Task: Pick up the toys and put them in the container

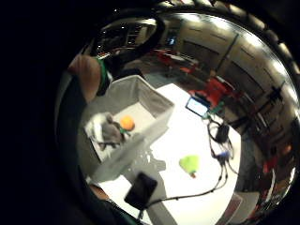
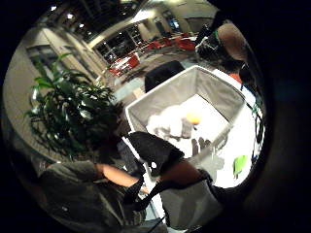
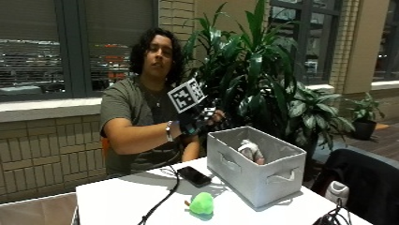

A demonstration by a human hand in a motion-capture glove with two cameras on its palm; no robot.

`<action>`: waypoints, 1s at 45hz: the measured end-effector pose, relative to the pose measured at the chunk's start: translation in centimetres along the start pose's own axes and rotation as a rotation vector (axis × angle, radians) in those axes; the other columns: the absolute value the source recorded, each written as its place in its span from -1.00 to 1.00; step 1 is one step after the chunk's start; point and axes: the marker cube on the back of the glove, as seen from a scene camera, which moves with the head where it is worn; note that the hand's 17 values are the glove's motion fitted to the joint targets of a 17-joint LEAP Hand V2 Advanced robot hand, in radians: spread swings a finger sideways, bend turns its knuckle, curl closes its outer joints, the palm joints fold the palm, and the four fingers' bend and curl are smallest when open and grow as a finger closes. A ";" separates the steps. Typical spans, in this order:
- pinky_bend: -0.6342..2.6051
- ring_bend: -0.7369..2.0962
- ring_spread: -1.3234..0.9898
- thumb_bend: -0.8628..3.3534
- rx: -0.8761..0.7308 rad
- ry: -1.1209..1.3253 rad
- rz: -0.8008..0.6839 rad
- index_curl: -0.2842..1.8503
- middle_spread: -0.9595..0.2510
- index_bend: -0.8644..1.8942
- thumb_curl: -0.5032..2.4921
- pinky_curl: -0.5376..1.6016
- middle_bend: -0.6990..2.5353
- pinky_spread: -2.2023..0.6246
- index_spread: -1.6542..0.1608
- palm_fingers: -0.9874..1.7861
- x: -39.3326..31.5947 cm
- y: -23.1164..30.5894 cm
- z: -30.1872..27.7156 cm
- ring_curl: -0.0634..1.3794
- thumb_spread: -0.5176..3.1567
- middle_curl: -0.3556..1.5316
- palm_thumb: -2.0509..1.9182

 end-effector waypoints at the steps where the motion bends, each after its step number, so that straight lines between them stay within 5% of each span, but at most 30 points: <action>1: -0.06 0.20 -0.17 -0.63 -0.012 0.026 0.033 -0.25 0.05 -0.21 -0.46 -0.16 -0.28 0.34 0.41 0.15 1.1 0.9 -0.2 -0.33 -0.17 0.09 -0.01; 14: -0.03 0.36 -0.19 -0.59 -0.263 0.110 0.481 -0.35 -0.04 -0.31 -0.48 -0.13 -0.22 0.27 0.41 0.34 15.0 11.7 2.2 -0.21 -0.07 0.12 0.05; 25: 0.04 0.52 -0.22 -0.55 -0.360 0.156 0.675 -0.45 -0.14 -0.36 -0.46 -0.07 -0.04 0.25 0.43 0.40 18.9 14.8 9.4 -0.06 0.02 0.28 0.13; 37: 0.18 0.62 -0.28 -0.60 -0.380 0.115 0.781 -0.52 -0.26 -0.27 -0.47 0.03 0.03 0.25 0.44 0.13 19.5 12.3 13.6 0.09 -0.08 0.43 0.07; 42: 0.12 0.32 -0.21 -0.59 -0.350 0.062 0.645 -0.41 -0.08 -0.09 -0.47 0.03 -0.24 0.31 0.42 -0.38 19.1 10.7 15.5 -0.02 -0.07 0.28 0.09; 45: 0.08 0.24 -0.19 -0.57 -0.355 0.103 0.566 -0.41 -0.01 -0.03 -0.46 -0.02 -0.29 0.34 0.40 -0.32 18.9 10.2 16.4 -0.10 -0.04 0.22 0.12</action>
